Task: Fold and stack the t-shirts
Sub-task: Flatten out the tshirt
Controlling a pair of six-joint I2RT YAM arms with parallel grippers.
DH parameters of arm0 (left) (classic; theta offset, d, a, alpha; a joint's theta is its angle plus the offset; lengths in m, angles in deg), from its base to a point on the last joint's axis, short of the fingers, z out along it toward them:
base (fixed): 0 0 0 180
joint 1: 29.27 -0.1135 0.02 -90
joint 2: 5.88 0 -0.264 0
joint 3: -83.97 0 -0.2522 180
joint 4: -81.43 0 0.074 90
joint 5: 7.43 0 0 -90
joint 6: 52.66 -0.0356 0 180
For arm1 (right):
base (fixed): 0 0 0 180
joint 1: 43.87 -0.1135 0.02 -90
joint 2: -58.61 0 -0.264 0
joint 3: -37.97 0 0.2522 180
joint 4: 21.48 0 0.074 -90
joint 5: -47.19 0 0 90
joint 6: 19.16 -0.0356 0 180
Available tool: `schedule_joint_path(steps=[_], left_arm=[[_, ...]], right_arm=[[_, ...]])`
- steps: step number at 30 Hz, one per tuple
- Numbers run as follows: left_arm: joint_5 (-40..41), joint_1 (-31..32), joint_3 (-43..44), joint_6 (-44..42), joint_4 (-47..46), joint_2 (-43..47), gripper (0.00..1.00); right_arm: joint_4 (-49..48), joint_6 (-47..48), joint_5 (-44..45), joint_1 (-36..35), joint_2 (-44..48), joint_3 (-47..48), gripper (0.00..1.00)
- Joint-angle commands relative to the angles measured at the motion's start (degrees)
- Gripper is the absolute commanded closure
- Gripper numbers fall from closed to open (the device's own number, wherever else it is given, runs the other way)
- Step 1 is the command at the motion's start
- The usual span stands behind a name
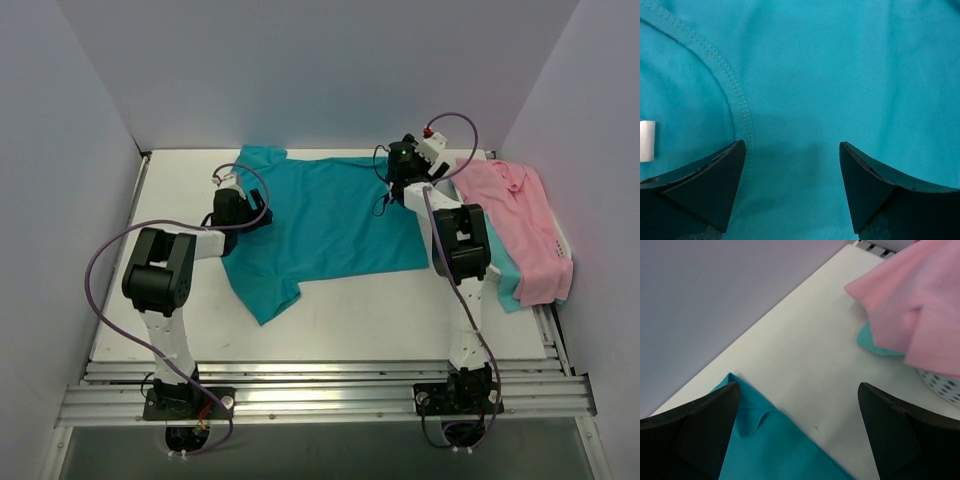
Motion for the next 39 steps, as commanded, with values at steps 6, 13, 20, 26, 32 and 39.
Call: schedule_joint_path(steps=[6, 13, 20, 26, 32, 39], left_arm=[[11.26, 2.32, -9.30, 4.31, 7.70, 18.33, 0.15], [32.61, 14.79, -20.64, 4.76, 15.53, 40.84, 0.15], [37.01, 21.73, -30.76, 16.95, 26.86, 56.32, 0.15], [40.28, 28.07, -36.65, 25.48, 30.21, 58.97, 0.15], [38.34, 29.83, -42.10, 29.71, 24.86, 56.00, 0.21], [38.96, 29.92, -42.02, 31.74, 20.89, 49.13, 0.20]], right_arm=[[-0.72, -3.44, 10.58, -8.04, 31.77, -27.70, 0.00], [3.60, -15.85, -2.75, -9.71, 50.05, -53.98, 0.00], [11.68, -28.84, -3.20, -17.62, 61.57, -69.89, 0.00], [9.05, -33.51, -8.21, -17.36, 69.66, -78.96, 0.00], [8.70, -36.07, -8.83, -16.31, 73.37, -83.36, 0.00], [0.89, -34.93, -15.16, -12.70, 63.79, -83.28, 0.00]])
